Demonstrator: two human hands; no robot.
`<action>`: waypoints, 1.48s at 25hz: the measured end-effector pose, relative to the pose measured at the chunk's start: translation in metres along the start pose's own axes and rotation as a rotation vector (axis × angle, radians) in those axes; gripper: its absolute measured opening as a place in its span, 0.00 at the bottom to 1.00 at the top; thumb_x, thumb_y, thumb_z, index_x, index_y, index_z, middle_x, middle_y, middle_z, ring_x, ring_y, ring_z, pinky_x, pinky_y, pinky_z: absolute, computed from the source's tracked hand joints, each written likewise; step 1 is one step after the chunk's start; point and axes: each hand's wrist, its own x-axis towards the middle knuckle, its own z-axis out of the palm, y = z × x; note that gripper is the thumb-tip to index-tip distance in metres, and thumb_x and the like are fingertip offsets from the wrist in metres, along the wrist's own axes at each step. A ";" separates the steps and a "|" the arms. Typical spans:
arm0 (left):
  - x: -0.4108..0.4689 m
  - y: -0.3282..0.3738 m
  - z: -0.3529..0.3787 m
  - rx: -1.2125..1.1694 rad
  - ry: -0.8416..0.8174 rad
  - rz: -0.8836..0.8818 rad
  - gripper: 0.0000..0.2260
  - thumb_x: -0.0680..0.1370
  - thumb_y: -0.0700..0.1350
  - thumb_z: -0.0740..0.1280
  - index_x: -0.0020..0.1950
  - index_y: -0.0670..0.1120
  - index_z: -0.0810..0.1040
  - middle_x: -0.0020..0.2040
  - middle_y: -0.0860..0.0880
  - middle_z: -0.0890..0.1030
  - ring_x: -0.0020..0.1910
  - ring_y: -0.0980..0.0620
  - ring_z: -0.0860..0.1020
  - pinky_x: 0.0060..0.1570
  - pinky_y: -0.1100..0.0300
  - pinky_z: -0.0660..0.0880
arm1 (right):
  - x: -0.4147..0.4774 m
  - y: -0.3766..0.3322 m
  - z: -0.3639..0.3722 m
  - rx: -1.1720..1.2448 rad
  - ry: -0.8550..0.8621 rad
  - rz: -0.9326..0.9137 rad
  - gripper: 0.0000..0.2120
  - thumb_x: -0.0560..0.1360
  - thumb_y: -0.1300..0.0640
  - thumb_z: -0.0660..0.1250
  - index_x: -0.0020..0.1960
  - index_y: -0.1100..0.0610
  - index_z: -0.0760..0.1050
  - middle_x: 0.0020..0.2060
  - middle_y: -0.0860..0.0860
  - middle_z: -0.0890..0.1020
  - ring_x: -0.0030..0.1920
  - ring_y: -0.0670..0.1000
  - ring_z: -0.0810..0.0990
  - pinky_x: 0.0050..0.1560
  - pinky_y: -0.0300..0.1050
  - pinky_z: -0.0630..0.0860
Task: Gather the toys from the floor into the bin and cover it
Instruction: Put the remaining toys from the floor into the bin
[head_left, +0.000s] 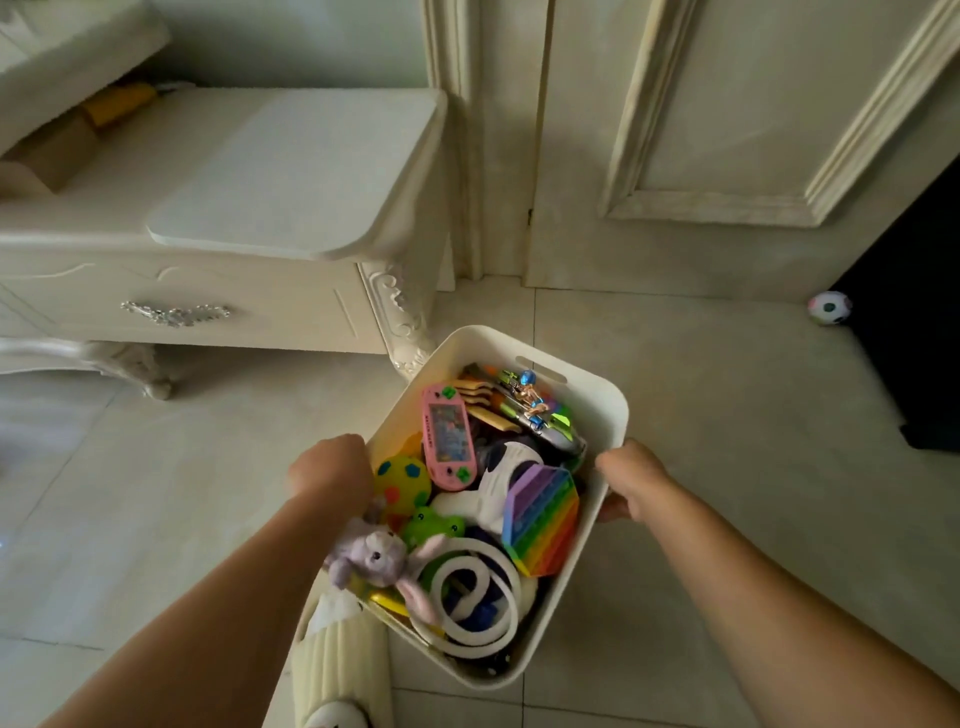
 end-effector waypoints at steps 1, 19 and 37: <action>0.002 0.008 -0.004 0.008 0.019 0.020 0.16 0.75 0.39 0.60 0.60 0.49 0.78 0.55 0.47 0.81 0.54 0.46 0.80 0.46 0.58 0.75 | 0.002 0.002 -0.003 0.045 0.017 0.001 0.16 0.73 0.68 0.57 0.58 0.60 0.73 0.49 0.64 0.81 0.39 0.62 0.83 0.27 0.58 0.80; -0.029 0.196 0.026 -0.231 0.244 0.686 0.21 0.78 0.50 0.61 0.72 0.57 0.65 0.79 0.51 0.55 0.78 0.47 0.52 0.75 0.43 0.54 | 0.024 0.080 -0.120 0.891 0.383 0.315 0.22 0.76 0.66 0.62 0.69 0.58 0.64 0.63 0.66 0.72 0.56 0.72 0.75 0.24 0.61 0.77; -0.026 0.346 -0.043 -0.124 0.127 0.988 0.24 0.81 0.55 0.56 0.77 0.55 0.57 0.80 0.49 0.51 0.79 0.49 0.48 0.76 0.48 0.50 | 0.057 -0.017 -0.259 -0.203 0.619 -0.217 0.20 0.78 0.56 0.60 0.70 0.55 0.70 0.67 0.58 0.75 0.66 0.59 0.74 0.62 0.47 0.70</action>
